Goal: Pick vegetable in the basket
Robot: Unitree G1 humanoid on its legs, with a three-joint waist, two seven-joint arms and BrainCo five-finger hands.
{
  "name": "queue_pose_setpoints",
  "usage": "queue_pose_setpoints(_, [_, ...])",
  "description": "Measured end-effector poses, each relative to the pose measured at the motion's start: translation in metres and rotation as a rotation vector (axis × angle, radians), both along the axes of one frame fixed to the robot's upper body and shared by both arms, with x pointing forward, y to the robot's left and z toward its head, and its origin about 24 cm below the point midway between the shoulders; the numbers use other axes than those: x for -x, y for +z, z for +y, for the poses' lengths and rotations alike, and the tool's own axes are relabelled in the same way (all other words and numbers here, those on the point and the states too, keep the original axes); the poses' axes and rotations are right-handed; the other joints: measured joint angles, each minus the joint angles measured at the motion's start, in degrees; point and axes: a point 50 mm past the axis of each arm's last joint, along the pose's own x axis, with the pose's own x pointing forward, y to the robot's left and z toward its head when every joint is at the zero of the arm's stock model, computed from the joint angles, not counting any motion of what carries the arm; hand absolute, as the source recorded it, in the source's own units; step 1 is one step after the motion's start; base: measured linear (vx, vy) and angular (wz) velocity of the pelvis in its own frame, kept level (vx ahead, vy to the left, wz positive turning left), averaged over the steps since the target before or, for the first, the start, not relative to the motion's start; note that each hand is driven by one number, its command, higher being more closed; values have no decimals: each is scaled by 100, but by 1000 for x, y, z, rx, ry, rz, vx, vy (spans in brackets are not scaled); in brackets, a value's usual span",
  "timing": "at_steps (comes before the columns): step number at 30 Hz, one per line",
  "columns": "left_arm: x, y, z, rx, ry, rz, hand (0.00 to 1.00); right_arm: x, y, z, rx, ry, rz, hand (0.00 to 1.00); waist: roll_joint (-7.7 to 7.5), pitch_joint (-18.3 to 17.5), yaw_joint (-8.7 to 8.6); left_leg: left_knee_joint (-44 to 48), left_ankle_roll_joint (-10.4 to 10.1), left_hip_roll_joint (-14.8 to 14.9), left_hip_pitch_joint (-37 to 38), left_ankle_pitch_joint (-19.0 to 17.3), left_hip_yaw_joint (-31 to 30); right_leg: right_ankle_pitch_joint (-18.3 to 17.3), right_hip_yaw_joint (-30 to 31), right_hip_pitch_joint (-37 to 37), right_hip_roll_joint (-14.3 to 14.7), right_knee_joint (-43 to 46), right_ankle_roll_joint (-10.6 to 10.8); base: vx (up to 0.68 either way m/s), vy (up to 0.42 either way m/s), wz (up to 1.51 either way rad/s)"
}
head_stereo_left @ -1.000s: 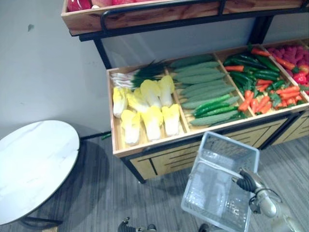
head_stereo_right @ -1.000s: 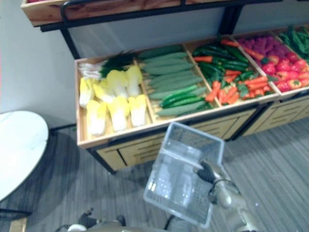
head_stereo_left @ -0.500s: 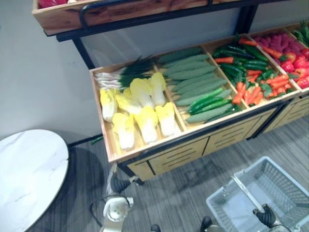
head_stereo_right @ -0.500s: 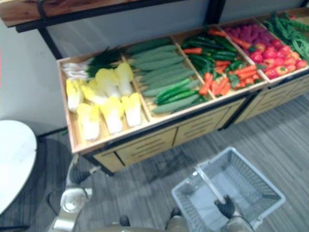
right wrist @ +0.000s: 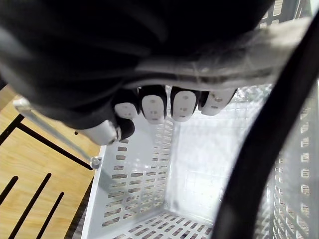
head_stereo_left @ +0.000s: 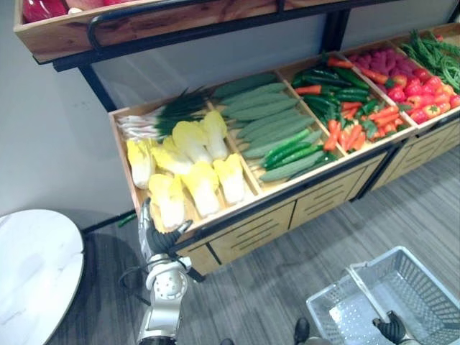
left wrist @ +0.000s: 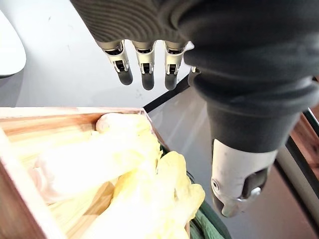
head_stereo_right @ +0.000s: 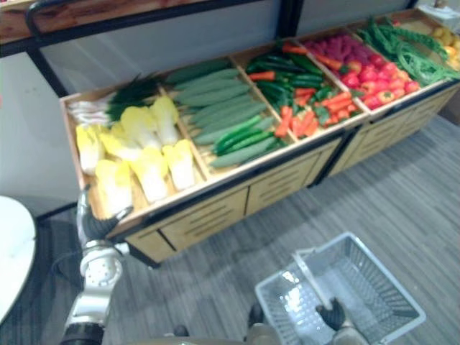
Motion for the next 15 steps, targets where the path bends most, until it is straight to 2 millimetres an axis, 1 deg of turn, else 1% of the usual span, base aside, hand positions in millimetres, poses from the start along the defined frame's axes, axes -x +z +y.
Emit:
queue_pose_setpoints(1, [-1, 1, 3, 4, 28, -4, 0, -2, 0, 1, 1, 4, -4, 100, -30, 19, -39, 0, -1, 3, -2, -1, 7, 4, 8, -4, 4, -4, -4, 7, -13, -6])
queue_pose_setpoints(3, [-4, 5, 10, 7, 84, -20, 0, -7, 0, 4, 3, 19, -8, 100, -44, 28, -113, -11, -6, 9, -3, -4, 31, 7, 30, -18, 14, -15, -3, 18, -12, -8])
queue_pose_setpoints(5, [-10, 7, 16, 15, 130, -27, 0, -9, 0, 6, 2, 33, -9, 100, -60, 37, -108, -53, -9, 9, 10, -5, 122, 53, 100, -44, 36, -75, -19, 26, -14, -20])
queue_pose_setpoints(6, [-15, 7, 22, 27, 178, -21, 0, -14, 1, 8, 2, 45, -20, 100, -71, 45, -116, -80, -7, 7, -43, -2, 159, 73, 143, -121, 45, -90, -12, 20, -15, -15])
queue_pose_setpoints(7, [-18, 7, 24, 32, 191, -17, 0, -16, 1, 8, 2, 48, -23, 100, -82, 52, -133, -78, -6, 4, -75, -1, 159, 78, 144, -159, 49, -93, -12, 29, -23, -11])
queue_pose_setpoints(9, [-24, 8, 29, 44, 219, -4, 0, -21, 2, 10, 1, 60, -33, 100, -147, 122, -158, -81, -4, -11, -121, 1, 175, 115, 166, -213, 67, -108, -37, 52, -19, -3])
queue_pose_setpoints(10, [-25, 9, 34, 47, 239, -5, 0, -25, 3, 12, -1, 72, -40, 100, -181, 158, -233, -82, -4, -6, -127, 0, 175, 137, 163, -215, 73, -111, -32, 58, -12, -1])
queue_pose_setpoints(11, [-26, 10, 36, 47, 252, -7, 0, -27, 3, 13, -2, 77, -44, 100, -197, 175, -253, -82, -4, -5, -128, 0, 173, 137, 164, -217, 78, -117, -31, 57, -16, -3])
queue_pose_setpoints(13, [-31, 11, 41, 65, 282, -9, 0, -31, 4, 15, -2, 88, -50, 100, -228, 209, -254, -85, -4, -7, -186, -1, 175, 140, 189, -288, 86, -122, -31, 43, -18, -6])
queue_pose_setpoints(15, [-40, 14, 48, 85, 317, -7, 0, -39, 6, 17, 0, 104, -70, 100, -235, 316, -255, -81, -4, -11, -274, -1, 211, 151, 220, -399, 86, -100, -42, 22, -18, -7])
